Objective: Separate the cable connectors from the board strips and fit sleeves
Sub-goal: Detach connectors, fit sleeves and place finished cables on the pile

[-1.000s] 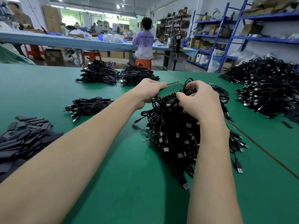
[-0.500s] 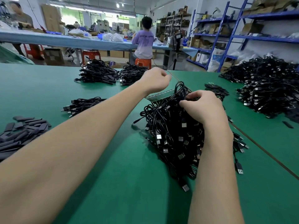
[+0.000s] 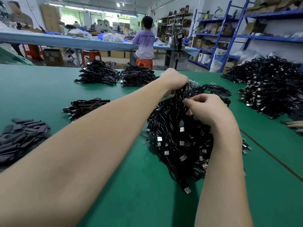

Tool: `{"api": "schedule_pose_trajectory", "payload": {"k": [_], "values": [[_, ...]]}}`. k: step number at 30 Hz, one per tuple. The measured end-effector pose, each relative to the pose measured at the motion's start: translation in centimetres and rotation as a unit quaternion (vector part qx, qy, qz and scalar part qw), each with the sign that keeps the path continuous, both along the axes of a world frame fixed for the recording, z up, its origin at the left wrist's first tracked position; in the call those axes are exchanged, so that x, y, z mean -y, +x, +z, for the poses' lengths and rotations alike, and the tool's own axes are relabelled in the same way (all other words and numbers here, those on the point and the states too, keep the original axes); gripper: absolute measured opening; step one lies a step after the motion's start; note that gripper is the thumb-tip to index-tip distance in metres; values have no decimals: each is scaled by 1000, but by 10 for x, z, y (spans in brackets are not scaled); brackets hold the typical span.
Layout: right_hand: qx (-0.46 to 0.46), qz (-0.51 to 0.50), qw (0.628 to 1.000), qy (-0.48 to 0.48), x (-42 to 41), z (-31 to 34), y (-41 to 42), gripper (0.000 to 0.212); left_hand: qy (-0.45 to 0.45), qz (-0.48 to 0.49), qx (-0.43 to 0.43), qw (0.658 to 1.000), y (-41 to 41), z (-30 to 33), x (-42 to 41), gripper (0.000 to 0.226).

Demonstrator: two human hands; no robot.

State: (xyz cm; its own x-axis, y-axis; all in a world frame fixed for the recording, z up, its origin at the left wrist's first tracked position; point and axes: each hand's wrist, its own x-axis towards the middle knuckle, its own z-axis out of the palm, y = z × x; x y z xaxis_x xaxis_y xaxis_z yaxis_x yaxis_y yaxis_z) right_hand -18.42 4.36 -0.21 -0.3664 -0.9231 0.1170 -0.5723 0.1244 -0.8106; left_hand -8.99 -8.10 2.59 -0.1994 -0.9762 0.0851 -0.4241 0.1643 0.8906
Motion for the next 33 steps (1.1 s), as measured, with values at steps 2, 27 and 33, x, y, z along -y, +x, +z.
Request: {"api": "schedule_pose_trajectory", "payload": {"k": [2, 27, 33], "values": [[6, -2, 1000, -14, 1, 1, 1, 11, 0, 14, -88, 996, 10, 1, -2, 23], [62, 52, 977, -198, 5, 24, 87, 27, 24, 9, -391, 920, 203, 1, -99, 9], [21, 146, 989, -29, 15, 10, 112, 73, 90, 33, -393, 914, 258, -58, -113, 20]]}}
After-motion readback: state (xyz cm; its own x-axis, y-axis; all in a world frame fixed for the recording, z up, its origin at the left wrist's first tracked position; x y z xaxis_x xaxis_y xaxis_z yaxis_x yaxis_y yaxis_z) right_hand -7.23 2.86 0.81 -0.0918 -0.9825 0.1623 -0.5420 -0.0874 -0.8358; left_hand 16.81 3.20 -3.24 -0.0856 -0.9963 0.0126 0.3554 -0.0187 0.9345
